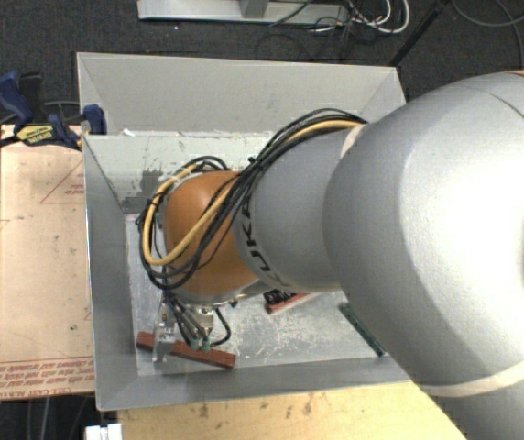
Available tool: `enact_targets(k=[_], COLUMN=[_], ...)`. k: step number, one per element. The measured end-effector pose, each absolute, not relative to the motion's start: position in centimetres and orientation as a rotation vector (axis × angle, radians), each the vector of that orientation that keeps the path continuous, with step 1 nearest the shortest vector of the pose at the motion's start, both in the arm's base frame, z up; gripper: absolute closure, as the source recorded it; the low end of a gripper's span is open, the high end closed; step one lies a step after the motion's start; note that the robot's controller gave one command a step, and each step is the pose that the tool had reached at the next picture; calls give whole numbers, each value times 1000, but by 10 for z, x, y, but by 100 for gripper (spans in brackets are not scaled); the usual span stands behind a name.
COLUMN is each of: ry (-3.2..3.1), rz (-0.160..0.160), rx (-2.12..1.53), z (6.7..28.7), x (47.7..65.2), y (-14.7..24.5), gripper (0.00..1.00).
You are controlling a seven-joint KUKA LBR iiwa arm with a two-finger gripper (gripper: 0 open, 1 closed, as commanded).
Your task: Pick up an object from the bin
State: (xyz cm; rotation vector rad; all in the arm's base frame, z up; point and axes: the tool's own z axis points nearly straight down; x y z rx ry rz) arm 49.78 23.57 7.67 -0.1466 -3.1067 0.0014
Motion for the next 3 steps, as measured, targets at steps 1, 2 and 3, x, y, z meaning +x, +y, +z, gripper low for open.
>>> enact_targets(k=[1, 2, 3], ry=[-3107, -3107, -3140], rz=[1, 1, -3], rx=[-147, -147, -144], z=[77, 77, 224], x=[498, 498, 494], y=[236, 236, 251], gripper=[100, 100, 100])
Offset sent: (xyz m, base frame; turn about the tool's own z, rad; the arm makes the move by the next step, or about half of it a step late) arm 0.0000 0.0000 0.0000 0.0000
